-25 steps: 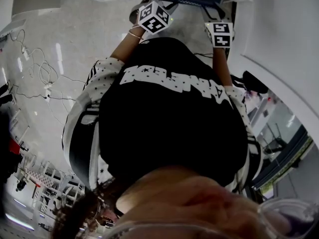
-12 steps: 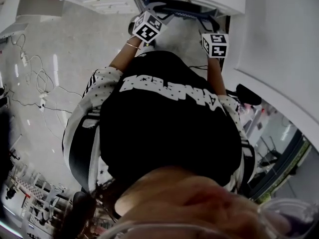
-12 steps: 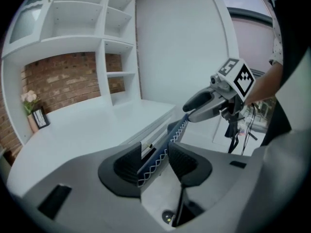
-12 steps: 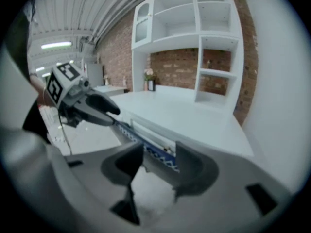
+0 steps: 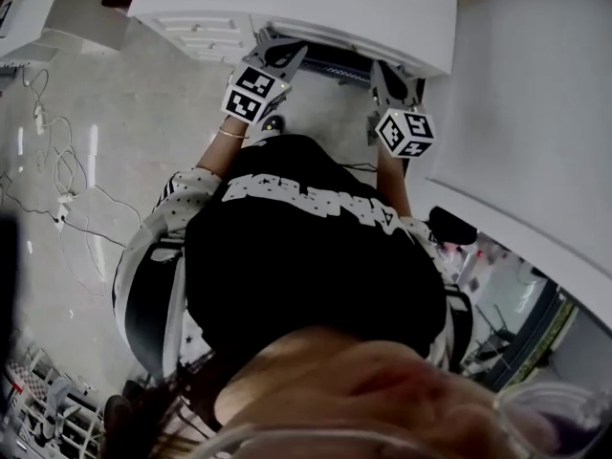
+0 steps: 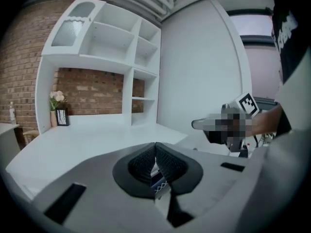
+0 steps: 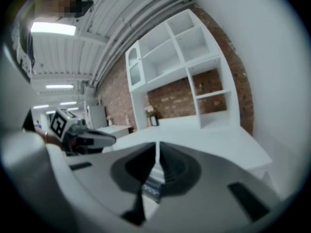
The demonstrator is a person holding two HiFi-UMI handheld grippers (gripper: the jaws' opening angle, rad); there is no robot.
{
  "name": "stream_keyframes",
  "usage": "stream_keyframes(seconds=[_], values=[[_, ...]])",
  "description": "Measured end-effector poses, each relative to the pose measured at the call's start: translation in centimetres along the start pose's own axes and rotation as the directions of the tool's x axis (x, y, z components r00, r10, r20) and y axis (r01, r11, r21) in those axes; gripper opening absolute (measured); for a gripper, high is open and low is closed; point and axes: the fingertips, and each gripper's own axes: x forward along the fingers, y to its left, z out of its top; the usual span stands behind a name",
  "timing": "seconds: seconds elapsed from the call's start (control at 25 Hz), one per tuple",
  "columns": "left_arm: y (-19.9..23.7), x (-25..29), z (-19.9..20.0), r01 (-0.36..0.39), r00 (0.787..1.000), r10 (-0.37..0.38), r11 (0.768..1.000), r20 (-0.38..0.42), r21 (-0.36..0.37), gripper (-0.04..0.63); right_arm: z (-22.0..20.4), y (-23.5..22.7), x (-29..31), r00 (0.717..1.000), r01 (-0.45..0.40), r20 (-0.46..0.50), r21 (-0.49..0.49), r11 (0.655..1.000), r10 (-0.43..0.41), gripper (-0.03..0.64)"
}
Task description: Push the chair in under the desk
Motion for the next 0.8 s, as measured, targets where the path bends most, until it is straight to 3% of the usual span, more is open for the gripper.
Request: stream_keyframes(seconds=[0.16,0.44,0.64,0.8], values=[[0.0,-1.5,3.4,0.010,0.995,-0.005,0.998,0.096,-0.060,0.038,3.1,0.6,-0.1,0.998,-0.007,0.060,0.003,1.000,0.007,0.032],[-1.1,-2.8,7.0,0.023,0.982,-0.020,1.000,0.187,-0.016,0.038,5.8,1.3,-1.4,0.991,-0.045,0.126,0.007,0.999,0.044,0.029],[-3.2,-4.2,8.1,0.003,0.981,-0.003,1.000,0.193,0.004,0.038,6.5,2.1,-3.5,0.985,-0.080,0.154,0.001,0.997,0.079,0.029],[-1.7,-4.7,7.9,-0.034,0.981,0.033,0.999,0.189,-0.001,0.038,6.3,2.7,-2.1,0.983,-0.110,0.148,0.007,0.994,0.108,0.029]])
